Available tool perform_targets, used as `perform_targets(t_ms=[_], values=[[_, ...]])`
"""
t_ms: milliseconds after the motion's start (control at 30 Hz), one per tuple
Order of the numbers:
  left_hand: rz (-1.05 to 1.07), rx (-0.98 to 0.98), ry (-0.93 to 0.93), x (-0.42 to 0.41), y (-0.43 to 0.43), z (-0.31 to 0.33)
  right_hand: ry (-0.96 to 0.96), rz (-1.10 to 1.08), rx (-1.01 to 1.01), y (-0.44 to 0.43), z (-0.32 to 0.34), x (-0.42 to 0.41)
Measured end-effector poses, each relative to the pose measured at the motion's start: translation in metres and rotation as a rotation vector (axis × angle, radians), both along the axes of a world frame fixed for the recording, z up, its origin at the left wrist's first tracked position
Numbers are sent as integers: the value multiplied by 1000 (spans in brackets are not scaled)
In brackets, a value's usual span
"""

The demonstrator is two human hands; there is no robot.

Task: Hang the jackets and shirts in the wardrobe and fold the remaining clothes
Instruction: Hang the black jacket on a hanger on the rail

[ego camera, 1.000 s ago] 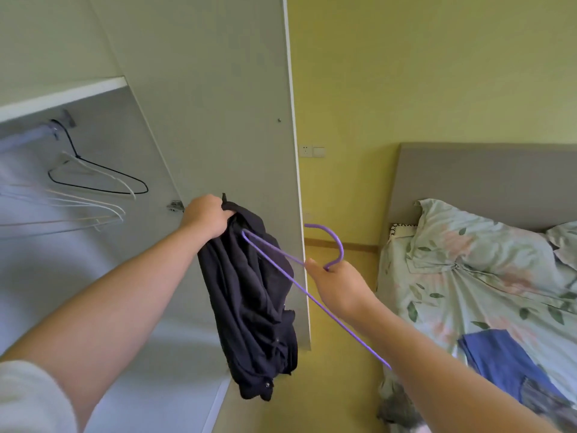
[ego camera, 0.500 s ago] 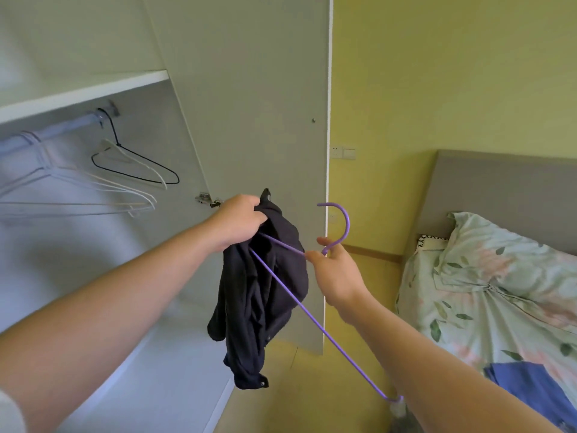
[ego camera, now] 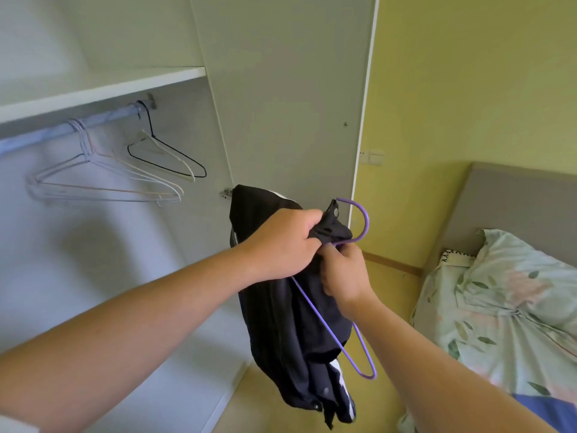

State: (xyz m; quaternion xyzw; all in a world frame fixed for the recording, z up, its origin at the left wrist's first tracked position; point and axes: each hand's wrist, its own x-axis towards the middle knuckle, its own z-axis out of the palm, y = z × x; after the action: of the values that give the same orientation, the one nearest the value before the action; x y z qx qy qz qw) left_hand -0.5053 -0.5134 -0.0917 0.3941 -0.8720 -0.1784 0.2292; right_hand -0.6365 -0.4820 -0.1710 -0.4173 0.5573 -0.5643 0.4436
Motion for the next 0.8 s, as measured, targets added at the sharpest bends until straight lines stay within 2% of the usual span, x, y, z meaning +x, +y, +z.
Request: perform_targets(t_ms=[100, 200, 267, 367, 500, 600, 667, 800], values=[[49, -181, -102, 10, -15, -7, -147, 15, 4, 4, 1, 0], [11, -137, -290, 18, -23, -18, -202, 67, -10, 13, 3, 1], [-26, -182, -363, 19, -26, -28, -205, 107, -37, 18, 5, -1], [-54, -290, -350, 23, -29, -31, -304, 109, -37, 22, 7, -7], [-31, -229, -299, 17, -24, -31, -489, 18, 1, 22, 8, -10], [25, -248, -265, 6, -24, -32, -463, -62, 2, 19, 10, -13], [59, -207, -227, 2, -28, -32, -375, -87, 9, 15, 10, -19], [68, -124, -146, -3, -34, -33, -227, 1, 217, 12, 2, -36]])
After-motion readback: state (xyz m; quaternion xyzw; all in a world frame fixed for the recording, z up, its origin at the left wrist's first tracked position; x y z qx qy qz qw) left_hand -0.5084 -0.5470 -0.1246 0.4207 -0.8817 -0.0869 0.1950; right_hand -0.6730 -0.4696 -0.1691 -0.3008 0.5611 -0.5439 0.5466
